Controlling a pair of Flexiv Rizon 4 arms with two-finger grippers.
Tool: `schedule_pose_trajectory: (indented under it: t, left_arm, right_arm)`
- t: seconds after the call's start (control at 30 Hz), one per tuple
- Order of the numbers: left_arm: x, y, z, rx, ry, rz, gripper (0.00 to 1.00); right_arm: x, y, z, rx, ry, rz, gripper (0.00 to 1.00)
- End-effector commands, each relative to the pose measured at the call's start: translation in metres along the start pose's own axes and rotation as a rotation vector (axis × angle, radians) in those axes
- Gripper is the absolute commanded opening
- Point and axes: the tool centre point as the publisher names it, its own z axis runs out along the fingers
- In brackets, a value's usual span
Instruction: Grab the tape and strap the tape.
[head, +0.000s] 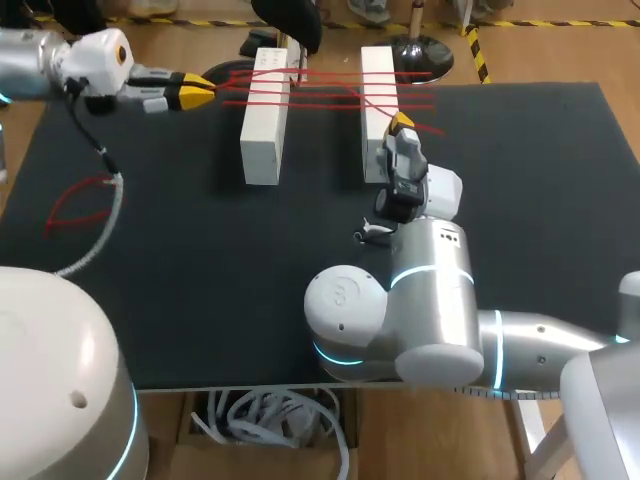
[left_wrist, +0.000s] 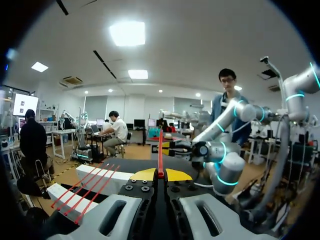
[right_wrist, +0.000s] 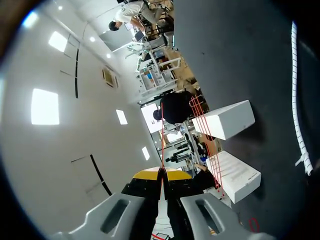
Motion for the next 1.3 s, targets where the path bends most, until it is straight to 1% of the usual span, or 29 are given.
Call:
schedule_pose_trajectory:
  t: [0.03, 0.27, 0.37, 0.43, 0.47, 0.57, 0.7, 0.83, 0.97, 1.1, 1.3]
  left_arm:
    - [0.005, -0.010, 0.002, -0.233, -0.007, -0.011, 0.00]
    - [0.005, -0.010, 0.002, -0.233, -0.007, -0.011, 0.00]
    - [0.004, -0.019, 0.005, -0.312, 0.004, 0.049, 0.00]
    - [0.005, -0.023, 0.006, -0.382, 0.009, 0.042, 0.00]
    - [0.005, -0.024, 0.007, -0.435, 0.013, 0.057, 0.00]
    - [0.009, -0.031, 0.010, -0.514, 0.008, 0.097, 0.00]
    - [0.012, -0.036, 0.013, -0.620, 0.011, 0.084, 0.00]
    - [0.015, -0.040, 0.015, -0.748, 0.018, 0.088, 0.00]
    - [0.017, -0.040, 0.015, -0.824, -0.006, 0.083, 0.00]
    - [0.016, -0.043, 0.017, -0.931, -0.003, 0.089, 0.00]
    - [0.017, -0.050, 0.017, -1.018, -0.034, 0.116, 0.00]
  right_arm:
    - [0.002, 0.000, 0.000, -0.003, -0.006, -0.002, 0.00]
    - [0.002, 0.000, 0.000, -0.003, -0.006, -0.002, 0.00]
    - [0.002, 0.000, 0.000, -0.003, -0.006, -0.002, 0.00]
    - [0.002, 0.000, 0.000, -0.003, -0.006, -0.002, 0.00]
    - [0.002, 0.000, 0.000, -0.003, -0.006, -0.002, 0.00]
    - [0.002, 0.000, 0.000, -0.003, -0.006, -0.002, 0.00]
    - [0.002, 0.000, 0.000, -0.003, -0.006, -0.002, 0.00]
    - [0.002, 0.000, 0.000, -0.003, -0.006, -0.002, 0.00]
    - [0.002, 0.000, 0.000, -0.003, -0.006, -0.002, 0.00]
    - [0.002, 0.000, 0.000, -0.003, -0.006, -0.002, 0.00]
    - [0.002, 0.000, 0.000, -0.003, -0.006, -0.002, 0.00]
